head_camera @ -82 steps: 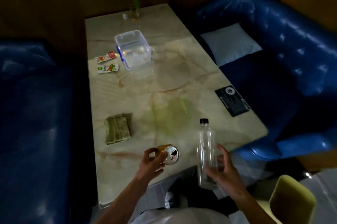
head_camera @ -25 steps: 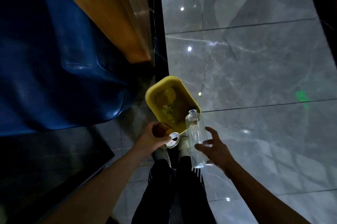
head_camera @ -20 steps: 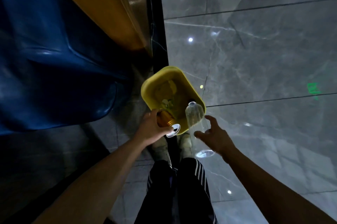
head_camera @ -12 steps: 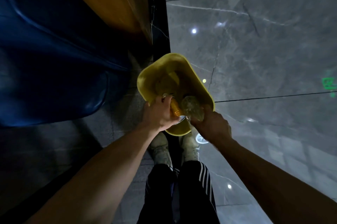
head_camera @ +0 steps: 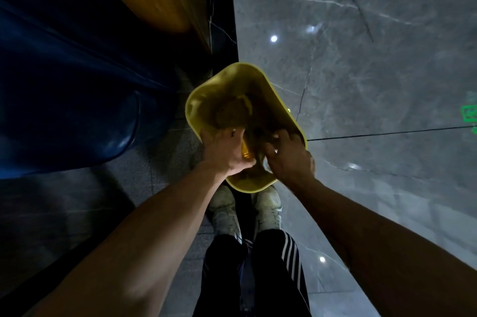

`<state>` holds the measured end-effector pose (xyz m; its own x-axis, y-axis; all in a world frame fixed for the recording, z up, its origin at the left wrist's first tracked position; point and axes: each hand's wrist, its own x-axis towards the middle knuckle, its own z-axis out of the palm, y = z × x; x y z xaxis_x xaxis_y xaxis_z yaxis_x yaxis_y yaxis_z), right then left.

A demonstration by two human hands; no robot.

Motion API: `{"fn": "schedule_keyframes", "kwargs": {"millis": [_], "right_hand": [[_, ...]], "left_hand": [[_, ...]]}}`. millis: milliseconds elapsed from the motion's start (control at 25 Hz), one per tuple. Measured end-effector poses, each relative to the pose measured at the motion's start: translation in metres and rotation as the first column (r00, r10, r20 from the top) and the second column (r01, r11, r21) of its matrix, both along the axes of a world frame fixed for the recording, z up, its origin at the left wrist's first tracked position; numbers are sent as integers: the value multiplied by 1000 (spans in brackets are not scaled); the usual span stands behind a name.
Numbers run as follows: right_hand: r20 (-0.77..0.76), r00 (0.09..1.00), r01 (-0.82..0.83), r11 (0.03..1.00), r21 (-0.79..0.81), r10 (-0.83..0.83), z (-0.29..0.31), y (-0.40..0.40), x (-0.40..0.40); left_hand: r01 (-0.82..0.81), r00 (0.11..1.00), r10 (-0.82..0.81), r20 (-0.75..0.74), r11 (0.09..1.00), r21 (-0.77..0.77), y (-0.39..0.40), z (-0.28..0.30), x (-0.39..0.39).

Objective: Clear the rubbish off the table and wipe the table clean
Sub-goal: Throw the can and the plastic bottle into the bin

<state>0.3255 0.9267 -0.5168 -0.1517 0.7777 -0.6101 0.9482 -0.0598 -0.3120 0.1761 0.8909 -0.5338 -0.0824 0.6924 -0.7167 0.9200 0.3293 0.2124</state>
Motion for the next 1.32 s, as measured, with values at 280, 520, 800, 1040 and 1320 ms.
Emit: {"fn": "schedule_keyframes", "kwargs": {"millis": [280, 520, 800, 1040, 1320], "right_hand": [[-24, 974, -227, 958, -175, 227, 54, -8, 23], [16, 887, -437, 850, -296, 462, 165, -15, 24], [17, 868, -483, 852, -203, 496, 331, -32, 7], [16, 827, -555, 820, -137, 562, 446, -39, 3], [-18, 712, -701, 709, -78, 702, 486, -50, 30]], "left_hand": [[-129, 985, 126, 120, 992, 15, -29, 53, -14], [-118, 969, 132, 209, 990, -81, -53, 170, -25], [-102, 962, 142, 233, 979, -174, -71, 331, -36], [-107, 979, 120, 163, 991, -86, -104, 451, -38], [-335, 922, 310, 232, 939, 76, -180, 499, -26]]}}
